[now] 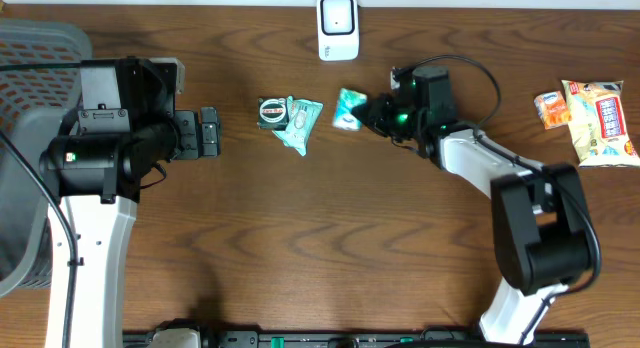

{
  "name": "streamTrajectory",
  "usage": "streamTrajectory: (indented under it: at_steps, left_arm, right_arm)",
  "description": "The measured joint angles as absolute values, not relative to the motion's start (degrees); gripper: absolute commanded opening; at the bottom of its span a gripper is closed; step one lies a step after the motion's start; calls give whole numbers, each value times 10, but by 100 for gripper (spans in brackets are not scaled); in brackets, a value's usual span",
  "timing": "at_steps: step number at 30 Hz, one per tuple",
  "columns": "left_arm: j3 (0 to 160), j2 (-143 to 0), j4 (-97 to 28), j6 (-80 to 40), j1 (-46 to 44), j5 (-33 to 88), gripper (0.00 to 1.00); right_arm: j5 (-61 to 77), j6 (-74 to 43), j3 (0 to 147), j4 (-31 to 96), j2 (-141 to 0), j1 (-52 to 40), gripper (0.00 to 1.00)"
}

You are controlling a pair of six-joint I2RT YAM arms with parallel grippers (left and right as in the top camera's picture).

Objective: Scan the item barcode
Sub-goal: 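Hold the green tissue pack up in front of the white scanner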

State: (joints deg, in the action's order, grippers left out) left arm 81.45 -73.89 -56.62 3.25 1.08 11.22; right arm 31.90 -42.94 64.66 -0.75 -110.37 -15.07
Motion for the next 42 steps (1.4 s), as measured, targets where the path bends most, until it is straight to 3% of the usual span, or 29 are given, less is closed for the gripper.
streamTrajectory:
  at_steps: [6, 10, 20, 30, 42]
  left_arm:
    - [814, -739, -566, 32, 11, 112, 98]
    - [814, -739, -566, 32, 11, 112, 98]
    - [814, -739, -566, 32, 11, 112, 98]
    - [814, -739, -566, 32, 11, 112, 97]
    - [814, -739, -566, 33, 11, 112, 98]
  right_arm:
    - [138, -289, 757, 231, -1066, -168, 1]
    - [52, -223, 844, 297, -1061, -181, 1]
    - [-125, -70, 899, 223, -1051, -217, 1]
    - [-162, -7, 921, 212, -1091, -226, 1]
    - [-177, 106, 1206, 259, -1278, -227, 1]
